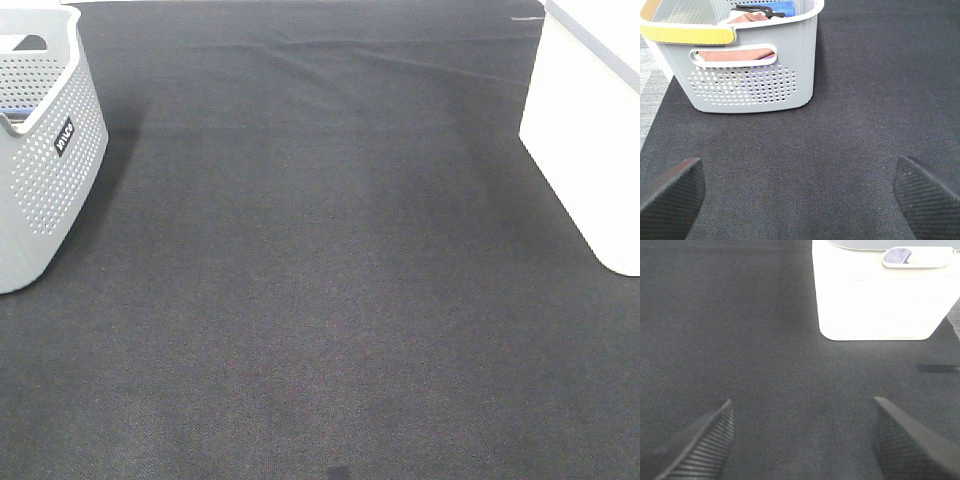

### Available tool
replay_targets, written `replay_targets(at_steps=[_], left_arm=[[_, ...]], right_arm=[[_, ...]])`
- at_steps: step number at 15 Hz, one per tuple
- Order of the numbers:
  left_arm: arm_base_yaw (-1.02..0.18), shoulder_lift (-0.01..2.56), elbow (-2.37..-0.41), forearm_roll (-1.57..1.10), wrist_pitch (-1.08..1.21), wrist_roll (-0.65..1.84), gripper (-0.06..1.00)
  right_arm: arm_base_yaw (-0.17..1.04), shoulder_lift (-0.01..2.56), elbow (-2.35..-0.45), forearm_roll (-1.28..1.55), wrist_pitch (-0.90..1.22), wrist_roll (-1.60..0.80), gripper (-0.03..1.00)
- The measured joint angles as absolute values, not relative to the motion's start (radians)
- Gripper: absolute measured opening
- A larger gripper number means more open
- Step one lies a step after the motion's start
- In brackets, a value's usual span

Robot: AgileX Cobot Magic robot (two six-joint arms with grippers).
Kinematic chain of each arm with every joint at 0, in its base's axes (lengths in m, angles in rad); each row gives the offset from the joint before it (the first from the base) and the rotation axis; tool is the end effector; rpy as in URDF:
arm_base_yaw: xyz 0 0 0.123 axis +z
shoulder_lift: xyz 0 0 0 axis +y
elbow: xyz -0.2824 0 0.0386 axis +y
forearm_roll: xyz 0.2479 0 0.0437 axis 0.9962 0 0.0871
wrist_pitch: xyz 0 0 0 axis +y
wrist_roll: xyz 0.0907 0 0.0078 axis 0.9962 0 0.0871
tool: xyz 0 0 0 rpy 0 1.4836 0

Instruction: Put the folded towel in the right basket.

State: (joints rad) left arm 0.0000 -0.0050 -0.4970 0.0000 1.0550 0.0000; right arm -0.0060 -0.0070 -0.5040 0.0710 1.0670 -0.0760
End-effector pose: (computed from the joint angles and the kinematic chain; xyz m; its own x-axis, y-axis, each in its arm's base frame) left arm -0.0050 0.0000 0.2768 -0.4491 0.0000 -0.8935 0.0000 1.0000 0.0000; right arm -0.0067 0.0057 0.2779 -0.4484 -0.0389 -0.8930 -0.0682 0.9976 -0.0092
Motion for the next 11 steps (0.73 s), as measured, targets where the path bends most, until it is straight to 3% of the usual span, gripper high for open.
replay_targets(at_steps=[11], left_arm=[[0.000,-0.005,-0.497,0.000,1.055,0.000,0.97]], right_arm=[[-0.006,-0.007,-0.504,0.071,1.067,-0.076,0.71]])
